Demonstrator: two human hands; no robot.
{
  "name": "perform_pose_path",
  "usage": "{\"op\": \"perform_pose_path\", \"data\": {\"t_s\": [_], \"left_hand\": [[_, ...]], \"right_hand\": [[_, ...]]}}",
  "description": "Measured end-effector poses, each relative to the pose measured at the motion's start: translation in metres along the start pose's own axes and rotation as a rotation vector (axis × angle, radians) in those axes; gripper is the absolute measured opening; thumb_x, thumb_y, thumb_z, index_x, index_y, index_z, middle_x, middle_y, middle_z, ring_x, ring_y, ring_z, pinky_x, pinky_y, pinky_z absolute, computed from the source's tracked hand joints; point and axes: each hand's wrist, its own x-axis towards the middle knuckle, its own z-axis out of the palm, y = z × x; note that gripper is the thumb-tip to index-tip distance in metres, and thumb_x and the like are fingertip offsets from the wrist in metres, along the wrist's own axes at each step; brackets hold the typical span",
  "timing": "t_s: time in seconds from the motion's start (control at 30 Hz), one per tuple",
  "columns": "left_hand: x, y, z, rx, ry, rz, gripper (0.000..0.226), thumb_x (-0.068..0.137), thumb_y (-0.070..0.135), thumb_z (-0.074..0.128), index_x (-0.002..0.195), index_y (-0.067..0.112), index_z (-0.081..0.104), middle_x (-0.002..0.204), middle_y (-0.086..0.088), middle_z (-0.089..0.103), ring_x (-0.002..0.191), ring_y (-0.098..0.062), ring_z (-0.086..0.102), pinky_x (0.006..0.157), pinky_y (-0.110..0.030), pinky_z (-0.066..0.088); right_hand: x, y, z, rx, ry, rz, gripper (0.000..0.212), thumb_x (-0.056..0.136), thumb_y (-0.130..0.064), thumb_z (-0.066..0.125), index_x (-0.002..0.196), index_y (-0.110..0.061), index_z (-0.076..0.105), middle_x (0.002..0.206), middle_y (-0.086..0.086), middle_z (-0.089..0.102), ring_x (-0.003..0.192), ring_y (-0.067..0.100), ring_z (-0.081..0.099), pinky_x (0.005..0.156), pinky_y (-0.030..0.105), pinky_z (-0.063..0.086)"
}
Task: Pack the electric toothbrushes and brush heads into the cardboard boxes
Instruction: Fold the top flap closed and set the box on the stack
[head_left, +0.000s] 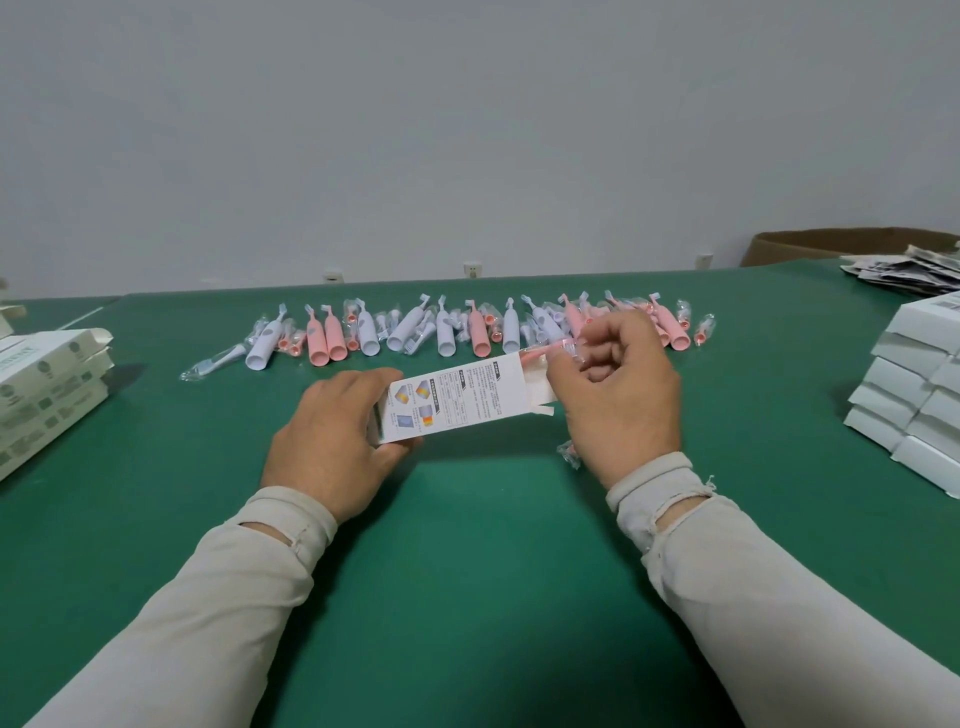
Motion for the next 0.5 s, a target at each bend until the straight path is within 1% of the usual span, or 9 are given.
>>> {"op": "perform_pose_path", "data": {"t_s": [0.1, 0.17, 0.23, 0.3, 0.33, 0.37, 0.4, 0.47, 0.5], "left_hand": [[0.0, 0.0, 0.001, -0.006, 0.001, -0.012, 0.051, 0.081, 0.039, 0.075, 0.127, 0.041, 0.054, 0.118, 0.013, 0.057, 0.115, -0.019, 0.048, 0.086, -0.046, 0.05], [0.0, -0.001, 0.001, -0.008, 0.002, -0.015, 0.049, 0.08, 0.04, 0.075, 0.125, 0.041, 0.054, 0.116, 0.013, 0.057, 0.114, -0.019, 0.048, 0.085, -0.046, 0.051], [0.0, 0.0, 0.001, -0.007, 0.0, -0.016, 0.049, 0.08, 0.041, 0.075, 0.124, 0.042, 0.053, 0.115, 0.014, 0.056, 0.113, -0.019, 0.048, 0.085, -0.047, 0.051], [0.0, 0.001, 0.001, 0.004, -0.006, -0.013, 0.049, 0.08, 0.041, 0.074, 0.125, 0.042, 0.053, 0.115, 0.014, 0.056, 0.114, -0.018, 0.048, 0.084, -0.046, 0.051], [0.0, 0.002, 0.001, 0.005, -0.008, -0.01, 0.05, 0.08, 0.041, 0.074, 0.125, 0.042, 0.053, 0.116, 0.014, 0.056, 0.114, -0.018, 0.048, 0.085, -0.046, 0.051], [0.0, 0.003, 0.002, 0.0, -0.011, -0.006, 0.051, 0.08, 0.039, 0.074, 0.125, 0.042, 0.052, 0.117, 0.014, 0.056, 0.114, -0.018, 0.048, 0.086, -0.046, 0.051], [-0.001, 0.004, 0.003, -0.008, -0.014, -0.002, 0.052, 0.079, 0.038, 0.075, 0.126, 0.042, 0.052, 0.118, 0.014, 0.056, 0.114, -0.019, 0.047, 0.087, -0.046, 0.05], [-0.002, 0.005, 0.004, -0.02, -0.016, 0.01, 0.054, 0.078, 0.036, 0.076, 0.126, 0.041, 0.052, 0.118, 0.014, 0.056, 0.114, -0.019, 0.046, 0.087, -0.044, 0.049], [-0.002, 0.005, 0.005, -0.024, -0.015, 0.013, 0.054, 0.078, 0.035, 0.076, 0.127, 0.041, 0.052, 0.118, 0.013, 0.056, 0.114, -0.019, 0.047, 0.087, -0.044, 0.048]], "right_hand": [[0.001, 0.003, 0.002, 0.019, -0.026, 0.097, 0.015, 0.081, -0.025, 0.074, 0.082, -0.032, 0.061, 0.067, -0.02, 0.063, 0.058, 0.0, 0.055, 0.063, 0.025, 0.05], [0.0, 0.004, 0.003, 0.03, -0.045, 0.157, 0.01, 0.079, -0.028, 0.078, 0.077, -0.028, 0.069, 0.072, -0.017, 0.067, 0.069, 0.005, 0.061, 0.071, 0.032, 0.054], [-0.002, 0.004, 0.004, 0.008, -0.048, 0.181, 0.012, 0.078, -0.033, 0.082, 0.072, -0.028, 0.072, 0.085, -0.014, 0.068, 0.084, 0.011, 0.062, 0.082, 0.035, 0.053], [-0.004, 0.002, 0.004, -0.028, -0.049, 0.182, 0.016, 0.08, -0.036, 0.081, 0.068, -0.032, 0.072, 0.104, -0.013, 0.063, 0.105, 0.011, 0.059, 0.097, 0.031, 0.045], [-0.005, 0.0, 0.005, -0.012, -0.088, 0.201, 0.018, 0.084, -0.039, 0.076, 0.068, -0.033, 0.073, 0.114, -0.012, 0.061, 0.115, 0.011, 0.056, 0.104, 0.03, 0.04], [-0.005, -0.002, 0.007, 0.017, -0.163, 0.235, 0.021, 0.09, -0.045, 0.067, 0.073, -0.034, 0.073, 0.124, -0.01, 0.06, 0.123, 0.012, 0.053, 0.108, 0.031, 0.036], [-0.006, -0.004, 0.01, 0.045, -0.273, 0.282, 0.03, 0.092, -0.055, 0.054, 0.084, -0.035, 0.074, 0.133, -0.008, 0.058, 0.128, 0.014, 0.051, 0.112, 0.034, 0.034], [-0.007, -0.006, 0.013, 0.086, -0.511, 0.39, 0.068, 0.082, -0.078, 0.03, 0.122, -0.036, 0.064, 0.14, -0.011, 0.057, 0.133, 0.015, 0.049, 0.117, 0.042, 0.031], [-0.008, -0.005, 0.013, 0.095, -0.594, 0.411, 0.081, 0.077, -0.085, 0.024, 0.134, -0.036, 0.057, 0.139, -0.016, 0.058, 0.132, 0.01, 0.049, 0.117, 0.042, 0.03]]}}
